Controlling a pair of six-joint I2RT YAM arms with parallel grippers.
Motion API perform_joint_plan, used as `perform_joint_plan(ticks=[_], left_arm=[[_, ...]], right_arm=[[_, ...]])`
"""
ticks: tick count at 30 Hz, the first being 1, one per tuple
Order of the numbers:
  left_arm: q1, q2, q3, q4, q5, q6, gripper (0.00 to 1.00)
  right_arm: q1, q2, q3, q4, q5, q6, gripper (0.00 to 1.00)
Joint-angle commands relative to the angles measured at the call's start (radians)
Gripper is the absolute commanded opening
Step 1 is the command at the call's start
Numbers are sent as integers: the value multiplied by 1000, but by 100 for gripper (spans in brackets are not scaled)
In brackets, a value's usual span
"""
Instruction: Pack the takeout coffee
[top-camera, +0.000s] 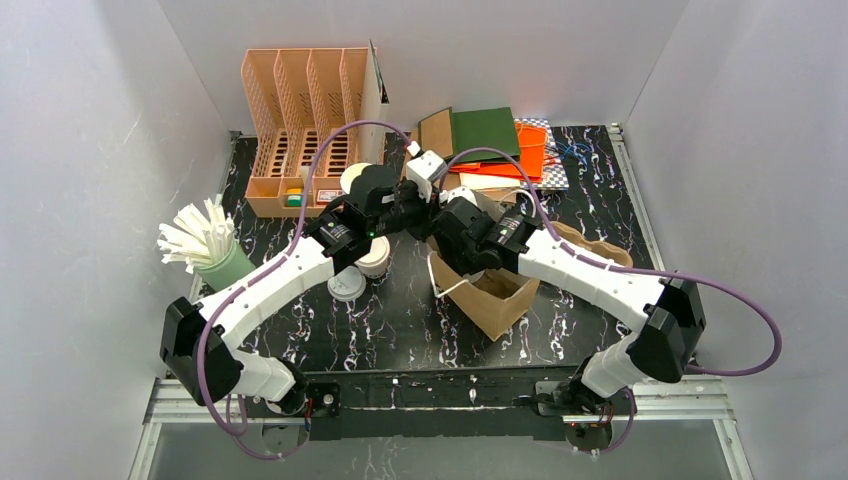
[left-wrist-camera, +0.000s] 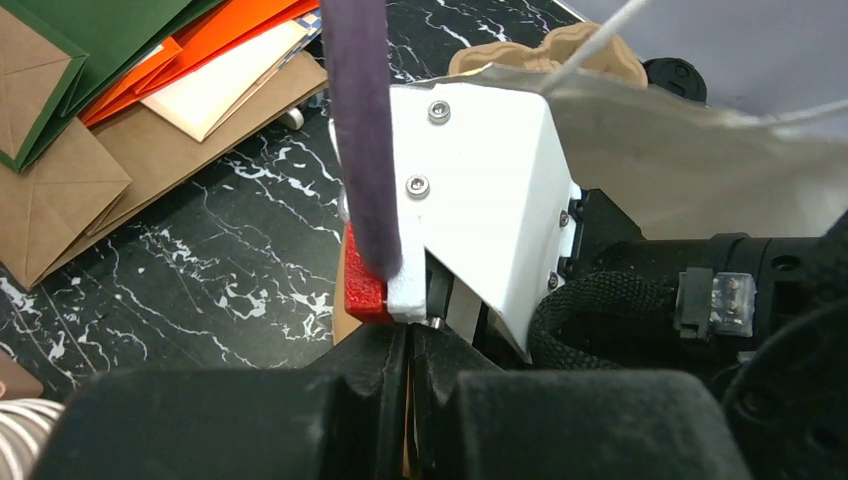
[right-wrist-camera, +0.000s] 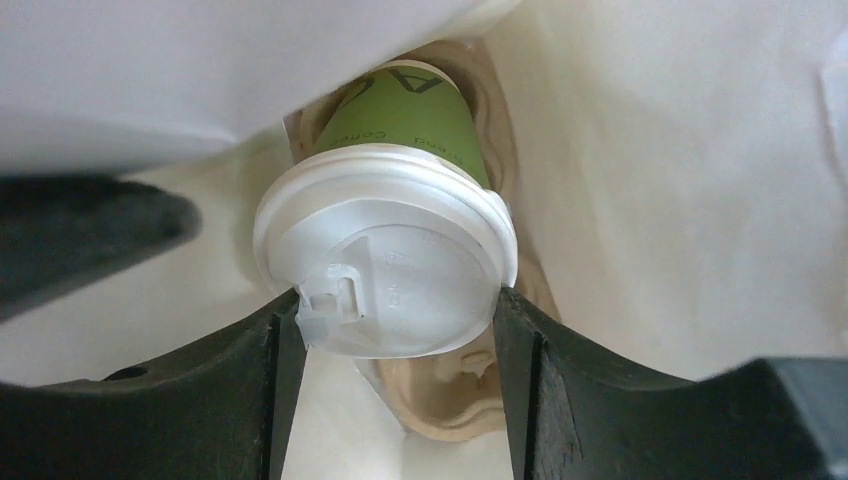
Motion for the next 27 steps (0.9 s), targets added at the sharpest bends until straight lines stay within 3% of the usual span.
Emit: perform_joint_plan(ticks=[1, 14, 22, 27], left_arm=[[-17, -41, -19, 52, -39, -18, 0], [-16, -46, -21, 105, -163, -43, 0], [-16, -7, 28, 101, -113, -43, 0], [-16, 3, 14, 131, -49, -56, 0]], right_arm=[[-10, 17, -16, 70, -31, -37, 26], [-70, 14, 16, -38, -135, -86, 27], [-100, 52, 92, -145, -183, -98, 28], [-109, 79, 108, -119, -180, -107, 28]])
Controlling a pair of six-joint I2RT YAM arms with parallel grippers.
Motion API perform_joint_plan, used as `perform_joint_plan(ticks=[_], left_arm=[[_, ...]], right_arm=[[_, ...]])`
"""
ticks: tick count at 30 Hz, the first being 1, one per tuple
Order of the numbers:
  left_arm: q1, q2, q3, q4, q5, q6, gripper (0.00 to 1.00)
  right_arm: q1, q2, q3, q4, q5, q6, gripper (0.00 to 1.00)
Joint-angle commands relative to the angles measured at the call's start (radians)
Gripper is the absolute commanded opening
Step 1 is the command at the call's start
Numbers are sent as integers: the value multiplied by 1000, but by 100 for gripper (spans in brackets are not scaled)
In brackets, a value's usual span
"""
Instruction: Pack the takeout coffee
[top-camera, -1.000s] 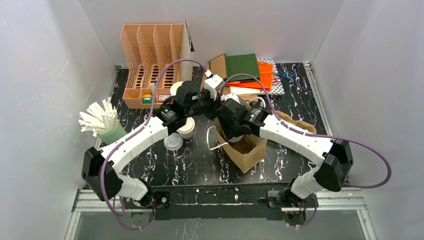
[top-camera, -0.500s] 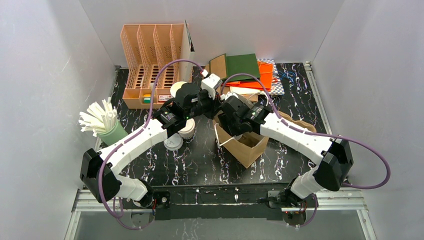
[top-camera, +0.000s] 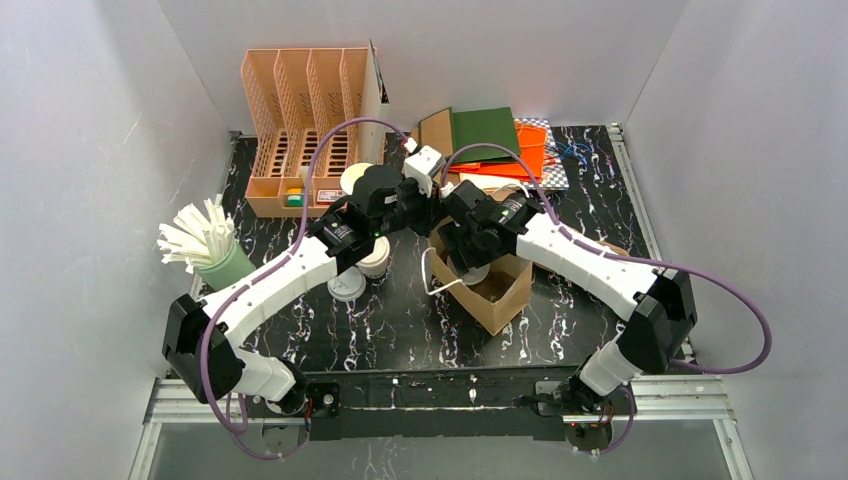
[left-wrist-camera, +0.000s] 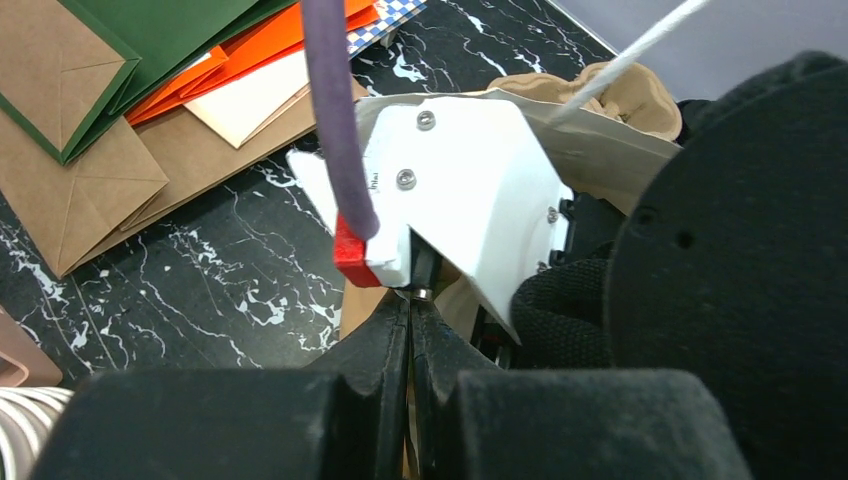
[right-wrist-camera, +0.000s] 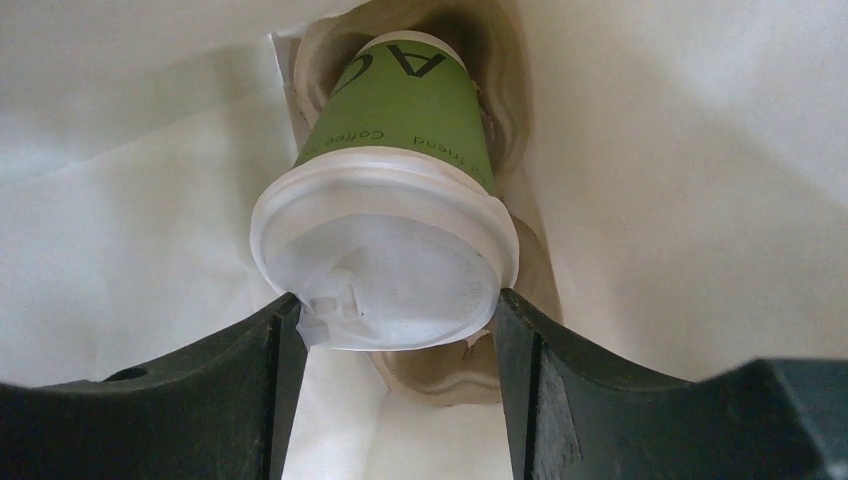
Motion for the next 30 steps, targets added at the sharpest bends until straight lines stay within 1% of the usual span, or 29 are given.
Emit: perform_joint_plan(ticks=[1, 8, 13, 19, 21, 24, 28, 30], left_arm=[[-5, 3, 23, 90, 74, -23, 0], [-5, -13, -37, 196, 45, -46, 0], [-5, -13, -45, 188, 71, -40, 0], [-5, -13, -48, 164, 102, -27, 0], [-5, -12, -42, 156, 100, -17, 0], [-5, -10, -41, 149, 98, 3, 0], [-5, -14, -44, 146, 95, 22, 0], [-5, -18, -50, 147, 94, 27, 0]], right_arm=[[-13, 31, 37, -20, -14, -17, 28], [-17, 90, 50, 34, 10, -30, 28], [-28, 104, 59, 79, 43, -32, 28], [-41, 50, 35, 147, 53, -36, 29], [-60, 17, 30, 157, 29, -31, 28], [-108, -39, 18, 174, -57, -17, 29], [-181, -92, 32, 148, -146, 11, 29], [-208, -121, 38, 135, -166, 19, 29]])
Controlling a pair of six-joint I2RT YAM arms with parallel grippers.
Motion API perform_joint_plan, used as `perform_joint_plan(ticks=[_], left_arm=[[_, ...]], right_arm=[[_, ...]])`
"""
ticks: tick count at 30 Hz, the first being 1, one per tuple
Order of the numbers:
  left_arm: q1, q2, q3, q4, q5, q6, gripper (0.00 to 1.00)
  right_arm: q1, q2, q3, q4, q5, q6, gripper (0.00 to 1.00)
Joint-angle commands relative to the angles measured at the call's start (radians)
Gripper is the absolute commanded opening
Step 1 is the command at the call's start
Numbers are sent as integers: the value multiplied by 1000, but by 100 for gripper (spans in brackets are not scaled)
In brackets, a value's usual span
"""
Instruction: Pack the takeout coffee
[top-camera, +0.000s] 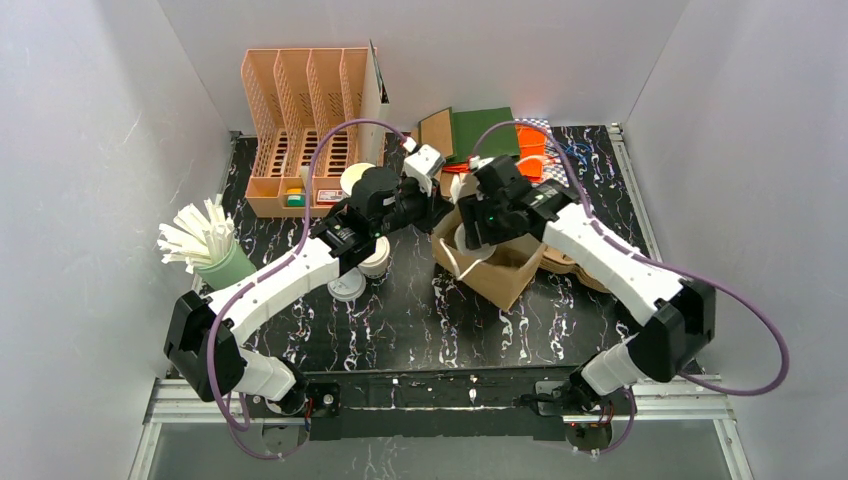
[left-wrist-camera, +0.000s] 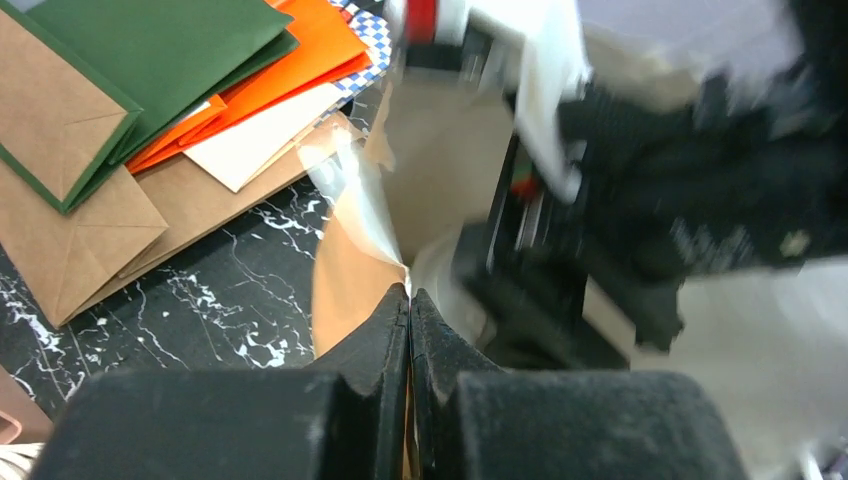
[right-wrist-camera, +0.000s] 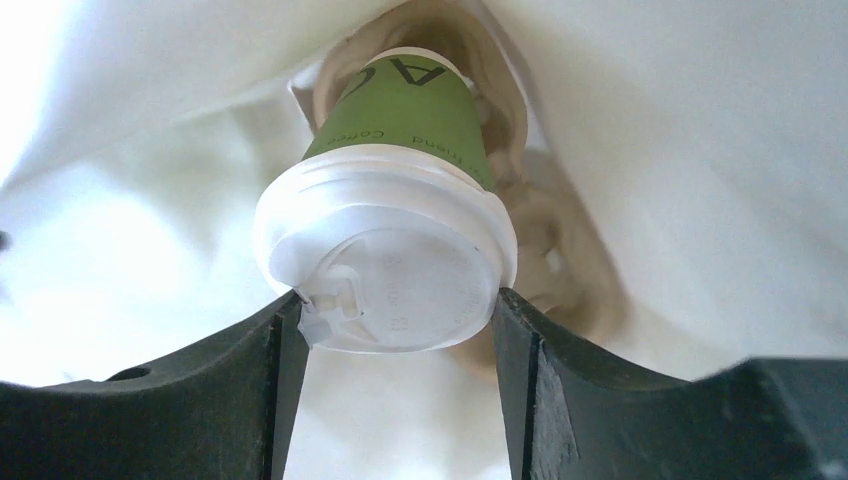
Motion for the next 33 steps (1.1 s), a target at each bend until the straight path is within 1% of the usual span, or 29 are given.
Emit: perform_joint_plan(ticks=[1, 6, 11, 16, 20, 23, 26, 27, 28, 30, 31, 33], left_arm=[[-21, -33, -8, -3, 58, 26, 0], [-21, -46, -15, -7, 64, 27, 0], [-21, -51, -13, -17, 82, 28, 0], [-23, -48, -1, -21, 82, 26, 0], [-34, -10, 46, -21, 98, -7, 0], [-47, 13, 72, -30, 58, -79, 0], [-56, 32, 104, -64, 1, -176, 0], [-68, 32, 112, -74, -23, -192, 1], [-85, 29, 121, -88, -56, -199, 6], [-124, 14, 149, -141, -152, -215, 20], [-141, 7, 162, -175, -213, -224, 28], [-175, -4, 200, -242, -292, -238, 46]], right_arm=[[-77, -97, 31, 51, -76, 45, 29], [-105, -147, 14, 75, -85, 37, 29], [-109, -120, 40, 37, -95, 21, 29], [-110, -59, 105, -100, -88, 14, 29], [-107, -23, 146, -209, -67, 14, 28], [-107, 4, 194, -308, -57, 30, 27], [-107, -6, 188, -373, -61, 48, 27], [-106, -16, 177, -383, -62, 49, 27], [-107, -29, 166, -386, -66, 49, 27], [-106, -62, 141, -379, -84, 42, 27], [-107, -78, 132, -377, -91, 39, 27], [-107, -103, 116, -377, -100, 38, 27]])
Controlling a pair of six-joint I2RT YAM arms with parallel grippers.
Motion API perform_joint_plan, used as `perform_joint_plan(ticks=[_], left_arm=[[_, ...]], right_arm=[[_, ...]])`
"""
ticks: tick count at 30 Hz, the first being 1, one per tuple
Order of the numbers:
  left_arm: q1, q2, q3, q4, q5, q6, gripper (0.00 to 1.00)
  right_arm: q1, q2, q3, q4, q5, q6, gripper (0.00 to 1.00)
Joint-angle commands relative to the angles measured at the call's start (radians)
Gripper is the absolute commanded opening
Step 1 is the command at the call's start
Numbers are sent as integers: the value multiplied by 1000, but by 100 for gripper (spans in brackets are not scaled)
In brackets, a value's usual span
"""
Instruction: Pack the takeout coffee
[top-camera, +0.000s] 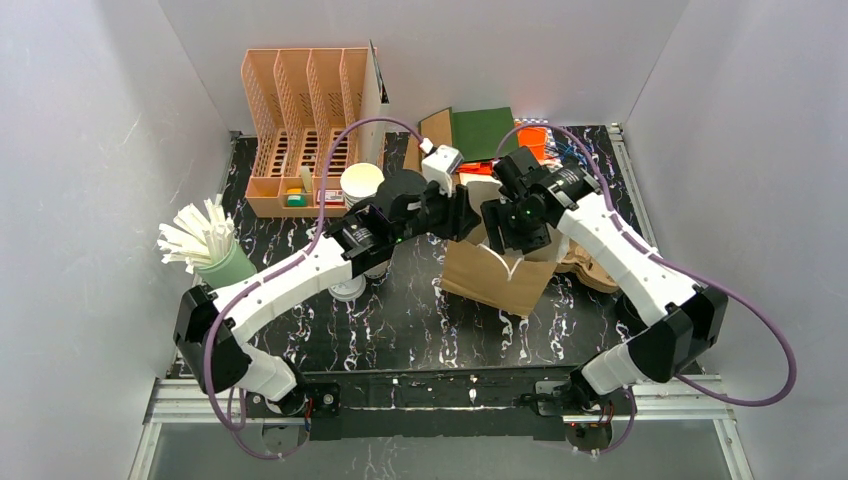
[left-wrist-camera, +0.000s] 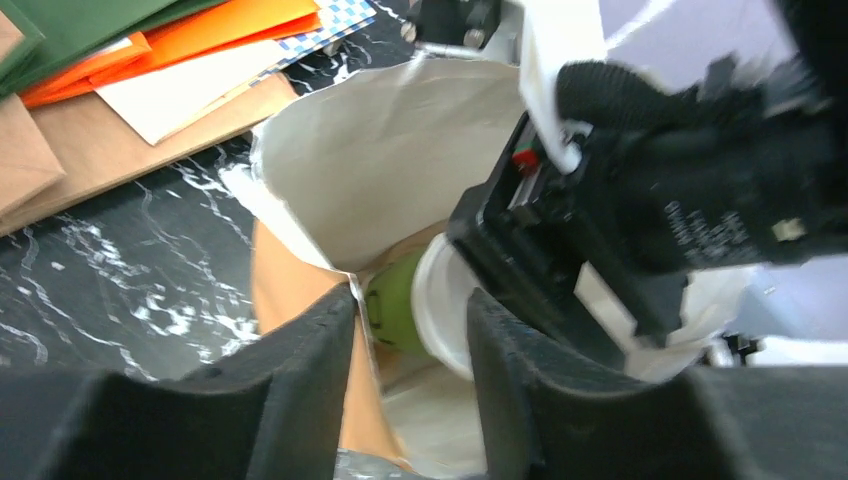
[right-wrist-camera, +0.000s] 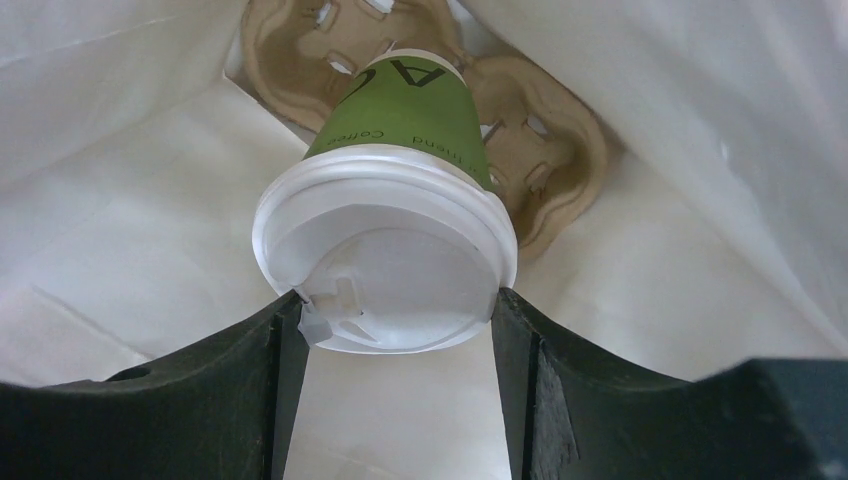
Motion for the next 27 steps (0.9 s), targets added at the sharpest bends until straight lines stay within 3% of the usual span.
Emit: perform_joint_plan(ticks=[1, 7, 10, 11, 13, 15, 18, 21, 23, 25, 27], left_arm=[[-76, -51, 122, -153, -222, -72, 52], [-80, 23, 372, -438, -418, -140, 67], [-77, 119, 529, -586, -397, -145, 83], [-77, 155, 571, -625, -377, -145, 95], [-71, 178, 608, -664, -332, -154, 98], [-47, 159, 586, -650, -291, -167, 98], [21, 55, 401, -524, -276, -195, 98], [116, -72, 206, -396, -347, -277, 98], [212, -138, 98, -303, -262, -340, 98], [276, -125, 103, -288, -165, -326, 98], [290, -47, 218, -366, -87, -245, 98]], right_arm=[[-1, -91, -23, -45, -30, 7, 27], [-1, -129, -9, -38, -27, 17, 28], [0, -132, -5, -38, -13, 26, 28], [0, -130, 2, -42, -4, 37, 28], [-1, -122, 16, -40, -2, 47, 28], [-1, -103, 43, -37, 14, 56, 28], [-1, -72, 78, -36, 33, 75, 28], [-1, -51, 85, -32, 26, 104, 28], [-1, -41, 92, -33, 23, 122, 28], [-1, -32, 102, -35, 27, 136, 28], [-1, -19, 112, -42, 32, 140, 27]])
